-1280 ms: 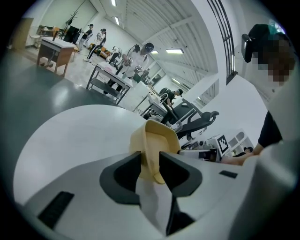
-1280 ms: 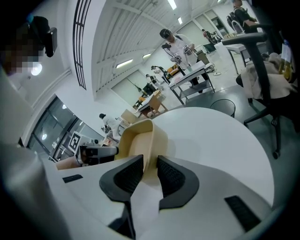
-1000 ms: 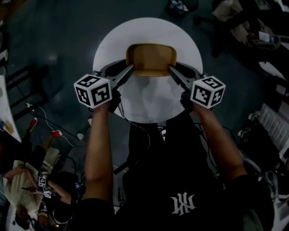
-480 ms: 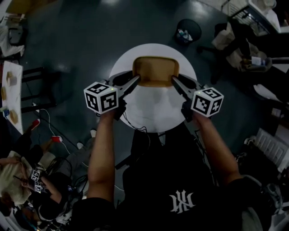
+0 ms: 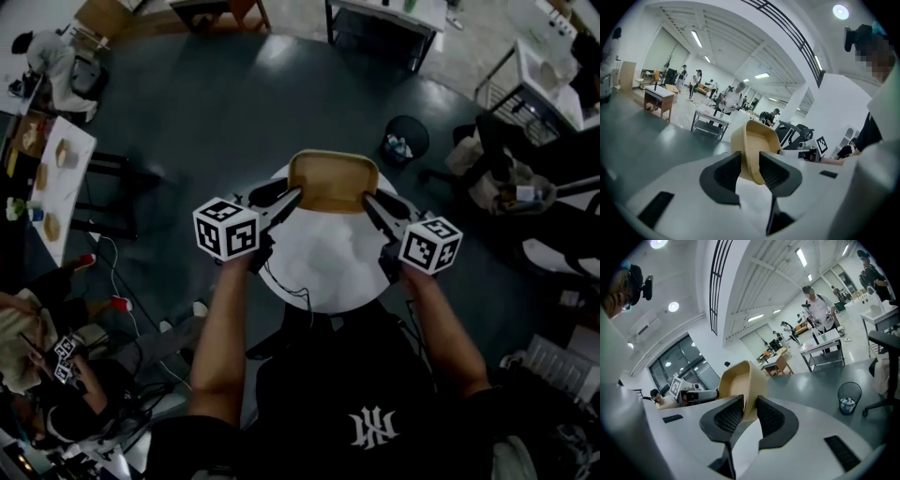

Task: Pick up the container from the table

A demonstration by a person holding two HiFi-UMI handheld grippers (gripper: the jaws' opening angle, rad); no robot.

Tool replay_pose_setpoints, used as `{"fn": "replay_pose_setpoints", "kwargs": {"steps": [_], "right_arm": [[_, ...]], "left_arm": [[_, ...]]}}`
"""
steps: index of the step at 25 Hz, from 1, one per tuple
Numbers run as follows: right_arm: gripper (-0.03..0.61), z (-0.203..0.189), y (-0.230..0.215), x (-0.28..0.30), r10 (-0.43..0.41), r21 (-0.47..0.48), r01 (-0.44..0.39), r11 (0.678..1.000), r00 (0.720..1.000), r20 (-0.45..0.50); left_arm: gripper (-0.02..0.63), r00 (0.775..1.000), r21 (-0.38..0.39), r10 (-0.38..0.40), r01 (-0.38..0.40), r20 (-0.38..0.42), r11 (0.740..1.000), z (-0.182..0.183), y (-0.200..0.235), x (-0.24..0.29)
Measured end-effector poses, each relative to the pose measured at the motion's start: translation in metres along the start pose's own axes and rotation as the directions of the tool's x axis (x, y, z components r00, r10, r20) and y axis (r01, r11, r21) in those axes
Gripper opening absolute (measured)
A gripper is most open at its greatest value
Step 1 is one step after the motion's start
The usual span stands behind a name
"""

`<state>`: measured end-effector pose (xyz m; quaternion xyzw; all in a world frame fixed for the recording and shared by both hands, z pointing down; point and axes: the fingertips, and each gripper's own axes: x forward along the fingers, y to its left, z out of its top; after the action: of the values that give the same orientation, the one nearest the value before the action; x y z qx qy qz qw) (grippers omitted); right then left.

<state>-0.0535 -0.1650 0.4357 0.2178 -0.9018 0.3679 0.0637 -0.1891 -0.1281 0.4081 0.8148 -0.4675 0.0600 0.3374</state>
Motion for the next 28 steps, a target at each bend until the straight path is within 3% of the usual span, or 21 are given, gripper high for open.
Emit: {"fn": "replay_pose_setpoints", "kwargs": {"steps": [8,16,28], "right_arm": [[0.106,0.056,0.044,-0.006,0.097,-0.080,-0.091,0.993,0.993,0.070],[0.106,0.099,0.098,-0.022,0.204,-0.196,-0.179,0.964,0.972,0.115],[0.100,0.141,0.178,-0.053,0.336,-0.338,-0.260,0.905,0.923,0.189]], "left_arm": [[0.122,0.993,0.059,0.056,-0.063,0.104,0.996,0.040,-0.029,-0.039],[0.123,0.974,0.111,0.101,-0.125,0.202,0.986,0.063,-0.063,-0.079],[0.122,0.927,0.259,0.118,-0.219,0.356,0.941,0.108,-0.125,-0.148]]}}
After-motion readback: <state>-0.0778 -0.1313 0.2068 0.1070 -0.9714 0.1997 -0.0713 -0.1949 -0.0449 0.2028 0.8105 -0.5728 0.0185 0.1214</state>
